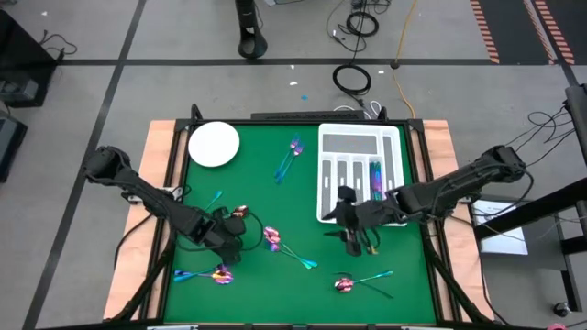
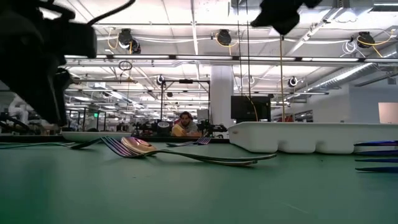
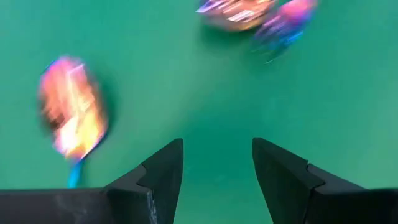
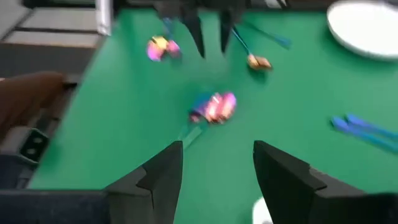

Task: Sort silverware
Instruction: Put the blue spoon into the white cutlery tray

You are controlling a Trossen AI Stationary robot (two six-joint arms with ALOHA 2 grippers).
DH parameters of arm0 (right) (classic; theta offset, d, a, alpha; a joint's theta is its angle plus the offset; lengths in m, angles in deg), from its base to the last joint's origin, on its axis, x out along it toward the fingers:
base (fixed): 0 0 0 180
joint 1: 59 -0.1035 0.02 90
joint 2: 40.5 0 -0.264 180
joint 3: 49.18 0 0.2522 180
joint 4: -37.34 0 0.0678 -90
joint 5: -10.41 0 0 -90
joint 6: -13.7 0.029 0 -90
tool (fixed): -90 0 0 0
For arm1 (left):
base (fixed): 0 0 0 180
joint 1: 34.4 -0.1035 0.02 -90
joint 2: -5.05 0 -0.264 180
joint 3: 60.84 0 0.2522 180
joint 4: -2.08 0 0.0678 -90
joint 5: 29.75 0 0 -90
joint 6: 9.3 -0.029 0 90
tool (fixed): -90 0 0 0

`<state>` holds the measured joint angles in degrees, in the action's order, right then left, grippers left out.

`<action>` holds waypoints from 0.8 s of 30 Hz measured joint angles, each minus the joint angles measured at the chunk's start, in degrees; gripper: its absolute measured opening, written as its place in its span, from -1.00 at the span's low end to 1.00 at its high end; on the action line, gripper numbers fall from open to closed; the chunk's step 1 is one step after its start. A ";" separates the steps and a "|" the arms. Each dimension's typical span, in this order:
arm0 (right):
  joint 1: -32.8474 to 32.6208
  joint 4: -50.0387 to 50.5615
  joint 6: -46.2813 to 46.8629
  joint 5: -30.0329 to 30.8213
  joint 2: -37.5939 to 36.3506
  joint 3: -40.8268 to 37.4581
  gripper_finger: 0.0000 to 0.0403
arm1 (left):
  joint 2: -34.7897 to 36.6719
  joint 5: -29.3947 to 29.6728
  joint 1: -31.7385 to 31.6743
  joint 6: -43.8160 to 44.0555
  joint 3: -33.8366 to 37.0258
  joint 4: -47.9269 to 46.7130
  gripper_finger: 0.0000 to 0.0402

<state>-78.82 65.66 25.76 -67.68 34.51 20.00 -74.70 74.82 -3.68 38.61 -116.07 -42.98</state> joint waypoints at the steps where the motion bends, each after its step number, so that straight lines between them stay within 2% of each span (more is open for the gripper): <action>1: -0.72 -1.08 -1.23 0.02 -0.12 0.01 -0.08 | 0.01 -0.18 0.00 -1.71 0.00 1.61 -0.03; 4: -2.08 -3.97 -4.46 0.07 -0.18 0.00 -0.08 | 0.01 -0.01 -0.18 -4.94 0.00 2.97 -0.03; 10: -2.14 -6.44 -5.33 0.73 -0.18 0.00 -0.08 | 0.01 0.42 -2.72 -2.00 0.00 -1.70 -0.03; 14: -1.99 -5.99 -3.46 4.12 -0.18 0.00 -0.08 | 0.03 -2.54 -4.79 0.70 -0.11 -7.36 -0.03; 18: -2.05 -6.01 -3.33 4.49 -0.18 0.01 -0.08 | 0.07 -2.76 -7.43 3.22 -1.35 -14.61 -0.03; 24: -2.03 -6.19 -3.33 4.49 -0.18 0.00 -0.08 | 0.08 -2.80 -11.81 -0.15 -1.40 -19.27 -0.03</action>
<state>-80.85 59.47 22.43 -63.19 34.33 20.00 -74.62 72.02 -15.49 38.46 -117.47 -62.25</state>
